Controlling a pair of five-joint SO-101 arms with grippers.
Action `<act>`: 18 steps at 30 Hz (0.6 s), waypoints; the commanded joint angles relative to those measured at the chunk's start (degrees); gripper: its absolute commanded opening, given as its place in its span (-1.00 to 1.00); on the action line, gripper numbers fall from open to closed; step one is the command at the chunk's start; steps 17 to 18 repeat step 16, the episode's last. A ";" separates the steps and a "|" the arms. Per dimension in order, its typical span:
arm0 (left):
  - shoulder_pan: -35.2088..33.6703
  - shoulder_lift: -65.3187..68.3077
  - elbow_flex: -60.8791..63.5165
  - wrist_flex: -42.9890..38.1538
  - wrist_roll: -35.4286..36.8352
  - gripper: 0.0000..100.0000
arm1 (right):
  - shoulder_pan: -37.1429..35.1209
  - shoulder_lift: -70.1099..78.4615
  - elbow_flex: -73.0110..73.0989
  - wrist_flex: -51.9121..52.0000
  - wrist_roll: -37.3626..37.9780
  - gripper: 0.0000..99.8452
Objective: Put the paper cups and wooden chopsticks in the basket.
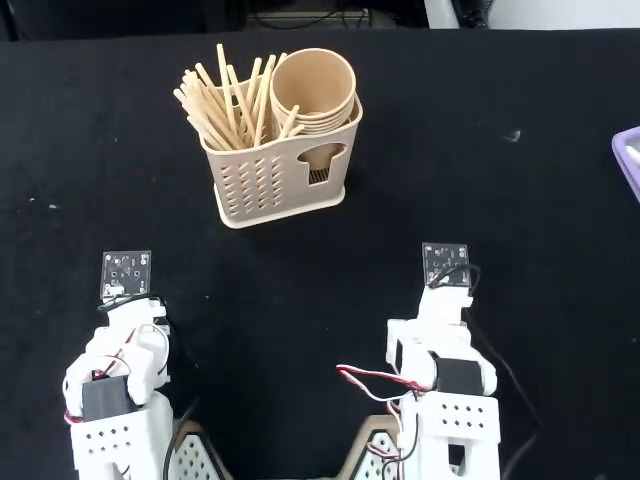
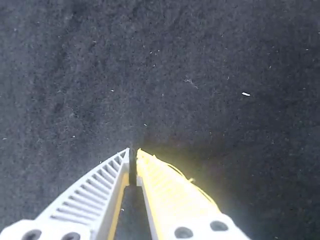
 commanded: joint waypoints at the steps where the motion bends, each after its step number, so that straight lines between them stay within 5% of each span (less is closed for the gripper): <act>1: -0.57 -0.26 1.27 0.26 -0.62 -0.94 | -0.70 -0.84 -2.51 0.35 -0.09 -0.96; 18: -0.57 -0.26 1.27 0.26 -0.62 -0.94 | -0.70 -0.84 -2.51 0.35 -0.09 -0.96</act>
